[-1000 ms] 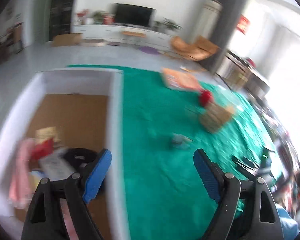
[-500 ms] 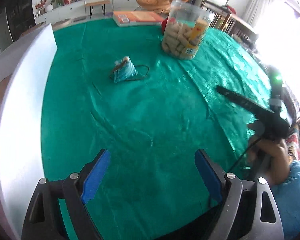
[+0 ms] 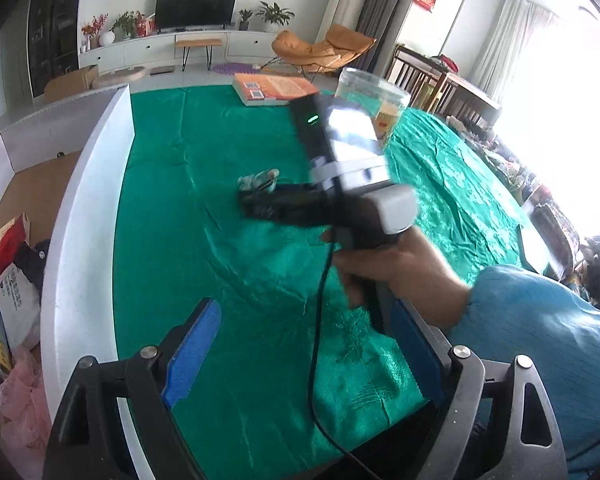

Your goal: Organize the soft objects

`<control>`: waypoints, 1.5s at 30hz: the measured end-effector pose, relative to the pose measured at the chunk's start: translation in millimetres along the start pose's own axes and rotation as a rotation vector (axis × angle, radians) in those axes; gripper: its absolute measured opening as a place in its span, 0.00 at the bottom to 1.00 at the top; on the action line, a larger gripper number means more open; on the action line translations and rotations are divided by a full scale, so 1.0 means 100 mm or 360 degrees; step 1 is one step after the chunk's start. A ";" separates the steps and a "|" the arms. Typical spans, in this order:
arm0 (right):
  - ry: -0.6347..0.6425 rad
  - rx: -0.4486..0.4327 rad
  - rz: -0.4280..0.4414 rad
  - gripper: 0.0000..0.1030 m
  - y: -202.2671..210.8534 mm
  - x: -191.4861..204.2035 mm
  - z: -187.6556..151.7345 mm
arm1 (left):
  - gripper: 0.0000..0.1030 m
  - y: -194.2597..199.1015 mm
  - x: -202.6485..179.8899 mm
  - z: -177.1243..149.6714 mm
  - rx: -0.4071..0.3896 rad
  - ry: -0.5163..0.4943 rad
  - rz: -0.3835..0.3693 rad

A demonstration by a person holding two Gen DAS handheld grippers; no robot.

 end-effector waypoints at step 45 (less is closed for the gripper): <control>-0.0584 -0.0149 -0.0850 0.84 1.73 -2.23 -1.17 | 1.00 -1.26 0.02 -0.27 0.0287 -0.0098 0.0426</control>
Point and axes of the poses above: each gripper's, at about its wrist camera, not at the fingertips, and y roughly against the way its jaws point, x to its left, z to its top, the point moved 7 cm from there along -y, roughly the way its jaws point, and after that the axes turned 7 degrees about z, right-handed, at the moved point
